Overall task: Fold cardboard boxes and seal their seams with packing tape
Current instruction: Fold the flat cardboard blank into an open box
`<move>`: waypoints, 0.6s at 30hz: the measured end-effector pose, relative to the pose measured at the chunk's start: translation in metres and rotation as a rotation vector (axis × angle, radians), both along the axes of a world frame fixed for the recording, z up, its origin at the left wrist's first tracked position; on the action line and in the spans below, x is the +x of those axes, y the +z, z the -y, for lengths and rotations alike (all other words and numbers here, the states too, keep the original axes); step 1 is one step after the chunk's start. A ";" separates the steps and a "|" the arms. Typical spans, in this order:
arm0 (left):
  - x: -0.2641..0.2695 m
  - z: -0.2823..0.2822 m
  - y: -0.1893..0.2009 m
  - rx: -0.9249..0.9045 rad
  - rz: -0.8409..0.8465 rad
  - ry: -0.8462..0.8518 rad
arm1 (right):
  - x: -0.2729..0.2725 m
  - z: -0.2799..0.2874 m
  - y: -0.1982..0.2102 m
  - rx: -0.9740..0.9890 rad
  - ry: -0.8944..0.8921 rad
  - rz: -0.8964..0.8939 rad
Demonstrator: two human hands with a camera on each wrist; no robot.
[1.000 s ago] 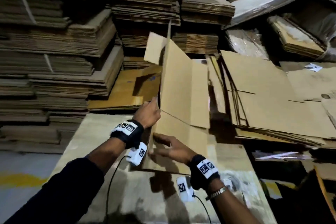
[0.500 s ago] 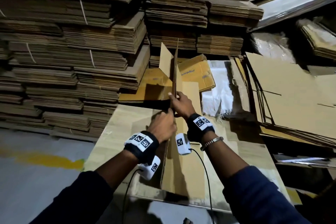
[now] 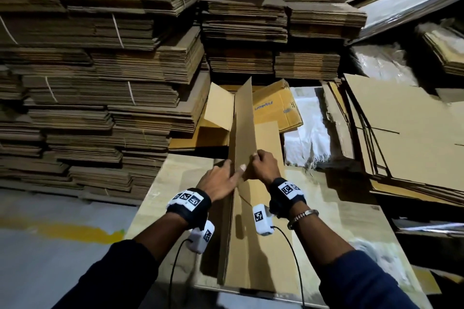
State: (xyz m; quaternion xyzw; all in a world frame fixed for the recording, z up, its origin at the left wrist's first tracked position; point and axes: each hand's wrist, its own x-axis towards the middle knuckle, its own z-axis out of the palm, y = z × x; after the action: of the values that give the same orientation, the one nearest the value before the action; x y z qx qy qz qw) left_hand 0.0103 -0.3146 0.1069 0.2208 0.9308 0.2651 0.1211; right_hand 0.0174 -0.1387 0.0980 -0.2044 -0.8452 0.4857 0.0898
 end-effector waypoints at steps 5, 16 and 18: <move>-0.028 -0.005 0.003 0.021 0.049 0.115 | -0.002 -0.017 -0.006 0.081 -0.045 0.009; -0.025 0.024 -0.019 0.136 0.305 0.031 | 0.018 -0.081 0.017 0.305 -0.134 0.061; -0.027 0.030 -0.020 0.142 0.256 0.092 | 0.025 -0.085 0.027 0.348 -0.130 0.084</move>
State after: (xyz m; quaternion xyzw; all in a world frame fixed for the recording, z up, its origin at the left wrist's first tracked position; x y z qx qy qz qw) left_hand -0.0163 -0.3451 0.0866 0.1503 0.8957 0.3616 0.2107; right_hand 0.0424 -0.0539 0.1247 -0.2600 -0.9045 0.3164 0.1196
